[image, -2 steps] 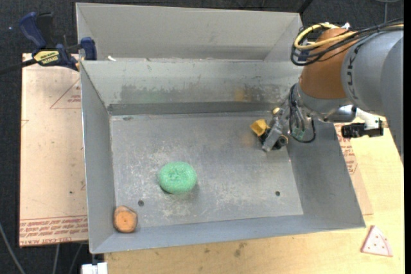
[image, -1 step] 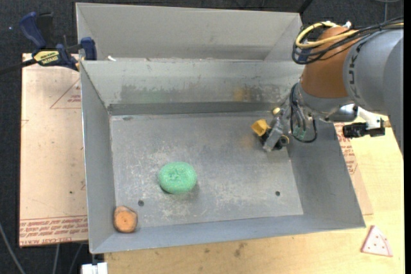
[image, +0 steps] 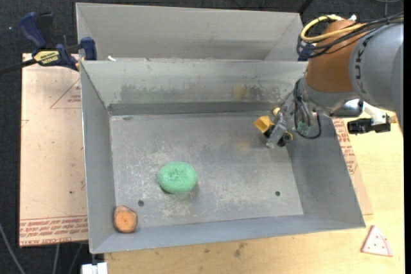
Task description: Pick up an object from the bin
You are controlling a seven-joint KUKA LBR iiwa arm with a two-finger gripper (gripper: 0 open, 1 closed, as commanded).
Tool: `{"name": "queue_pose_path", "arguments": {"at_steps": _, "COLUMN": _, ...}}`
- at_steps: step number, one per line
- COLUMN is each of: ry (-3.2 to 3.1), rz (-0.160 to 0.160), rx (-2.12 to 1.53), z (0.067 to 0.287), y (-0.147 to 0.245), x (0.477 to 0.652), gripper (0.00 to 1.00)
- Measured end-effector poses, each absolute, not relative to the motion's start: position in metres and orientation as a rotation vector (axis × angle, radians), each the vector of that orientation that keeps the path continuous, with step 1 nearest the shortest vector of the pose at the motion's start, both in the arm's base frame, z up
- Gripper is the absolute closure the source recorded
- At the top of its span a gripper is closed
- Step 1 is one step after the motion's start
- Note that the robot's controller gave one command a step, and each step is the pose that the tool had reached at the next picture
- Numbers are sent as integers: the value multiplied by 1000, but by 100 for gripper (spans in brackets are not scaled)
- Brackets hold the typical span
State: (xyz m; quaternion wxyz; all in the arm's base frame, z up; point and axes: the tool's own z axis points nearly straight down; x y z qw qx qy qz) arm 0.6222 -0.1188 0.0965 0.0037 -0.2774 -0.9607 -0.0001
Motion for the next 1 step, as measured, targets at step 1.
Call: {"name": "queue_pose_path", "arguments": {"at_steps": 1, "ry": -3022, "rz": -2, "rx": -871, "z": 115, "y": -119, "x": 625, "gripper": 100}}
